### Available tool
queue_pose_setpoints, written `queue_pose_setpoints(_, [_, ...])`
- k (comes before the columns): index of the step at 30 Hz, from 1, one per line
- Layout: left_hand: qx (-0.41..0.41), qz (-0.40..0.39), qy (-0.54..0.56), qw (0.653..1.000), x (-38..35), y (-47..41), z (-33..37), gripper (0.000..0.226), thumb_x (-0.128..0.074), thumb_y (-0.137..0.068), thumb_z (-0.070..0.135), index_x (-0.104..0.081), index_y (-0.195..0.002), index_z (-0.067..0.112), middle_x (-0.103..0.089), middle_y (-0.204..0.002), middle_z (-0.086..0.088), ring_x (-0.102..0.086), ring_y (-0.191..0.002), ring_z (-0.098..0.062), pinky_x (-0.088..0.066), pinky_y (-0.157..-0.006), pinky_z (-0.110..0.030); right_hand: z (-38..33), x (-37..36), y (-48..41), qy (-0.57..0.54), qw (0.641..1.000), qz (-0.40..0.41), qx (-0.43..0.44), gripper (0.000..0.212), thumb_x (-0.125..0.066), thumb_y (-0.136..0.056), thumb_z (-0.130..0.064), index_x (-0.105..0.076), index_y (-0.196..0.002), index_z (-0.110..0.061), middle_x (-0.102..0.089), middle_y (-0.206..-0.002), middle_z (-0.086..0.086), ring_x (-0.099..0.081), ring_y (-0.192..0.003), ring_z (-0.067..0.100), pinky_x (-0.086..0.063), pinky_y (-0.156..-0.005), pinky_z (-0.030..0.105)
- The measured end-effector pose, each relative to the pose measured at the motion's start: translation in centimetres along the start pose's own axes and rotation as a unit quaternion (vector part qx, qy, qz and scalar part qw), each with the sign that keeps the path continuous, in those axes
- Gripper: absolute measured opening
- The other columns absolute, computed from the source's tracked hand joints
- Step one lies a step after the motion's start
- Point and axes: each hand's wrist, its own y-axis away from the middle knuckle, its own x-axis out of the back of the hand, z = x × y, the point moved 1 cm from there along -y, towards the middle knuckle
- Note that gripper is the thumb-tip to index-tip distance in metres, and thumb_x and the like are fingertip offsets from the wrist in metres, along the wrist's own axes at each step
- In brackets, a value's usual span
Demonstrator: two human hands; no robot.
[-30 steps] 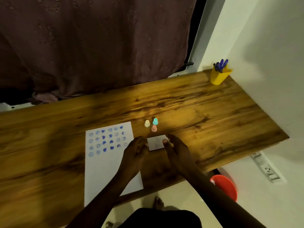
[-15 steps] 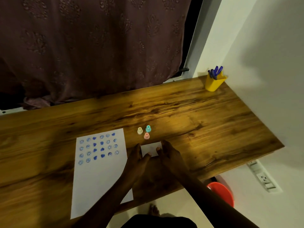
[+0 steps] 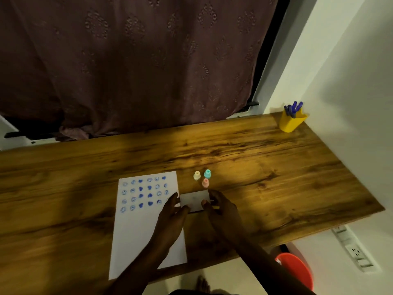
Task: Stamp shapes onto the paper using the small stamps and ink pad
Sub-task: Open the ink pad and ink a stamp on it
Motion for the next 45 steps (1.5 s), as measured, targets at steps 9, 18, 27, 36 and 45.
queue_pose_setpoints(9, [-0.025,0.125,0.063,0.990,11.0,3.1,-2.3,0.051,-0.059,-0.100,0.013,-0.044,-0.149,0.017,-0.049,-0.151,-0.008,-0.054,-0.122,-0.021,-0.049,-0.097,-0.033,-7.3,-8.6,1.2,0.017,0.995,-0.057,0.083,0.046,-0.064,-0.097,-0.029,-0.051,-0.140,-0.022,-0.056,-0.144,-0.002,-0.056,-0.115,0.004,-0.046,-0.069,0.000])
queue_pose_setpoints(18, [-0.030,0.214,0.073,0.974,20.6,7.1,-7.3,0.032,-0.057,-0.097,0.000,-0.059,-0.125,0.016,-0.057,-0.124,-0.002,-0.057,-0.112,-0.020,-0.047,-0.077,-0.014,-11.7,-18.3,3.3,0.034,0.977,-0.175,0.119,0.049,-0.069,-0.094,-0.026,-0.052,-0.139,-0.025,-0.059,-0.138,-0.003,-0.060,-0.117,0.007,-0.044,-0.076,0.001])
queue_pose_setpoints(27, [0.036,0.236,0.086,0.967,25.3,8.6,-12.3,0.036,-0.056,-0.098,0.010,-0.058,-0.132,0.022,-0.061,-0.123,-0.001,-0.059,-0.114,-0.021,-0.047,-0.076,-0.020,-13.2,-24.2,5.0,0.079,0.961,-0.226,0.136,0.048,-0.066,-0.096,-0.025,-0.052,-0.141,-0.024,-0.058,-0.142,-0.002,-0.056,-0.131,0.019,-0.044,-0.106,0.024])
queue_pose_setpoints(36, [0.045,0.207,0.030,0.977,25.9,7.9,-14.3,0.042,-0.058,-0.098,0.006,-0.053,-0.139,0.010,-0.060,-0.130,-0.009,-0.059,-0.113,-0.019,-0.051,-0.081,-0.017,-11.7,-26.5,4.8,0.101,0.955,-0.240,0.140,0.051,-0.070,-0.093,-0.022,-0.050,-0.141,-0.025,-0.056,-0.145,0.000,-0.053,-0.136,0.023,-0.046,-0.106,0.030])
queue_pose_setpoints(45, [-0.001,0.184,-0.175,0.967,26.5,7.1,-15.6,0.049,-0.073,-0.086,0.007,-0.058,-0.133,0.006,-0.056,-0.138,-0.015,-0.057,-0.126,-0.031,-0.053,-0.103,-0.039,-10.7,-26.8,4.4,0.127,0.952,-0.226,0.160,0.058,-0.074,-0.089,-0.020,-0.050,-0.142,-0.027,-0.059,-0.142,-0.002,-0.056,-0.132,0.021,-0.044,-0.106,0.027])
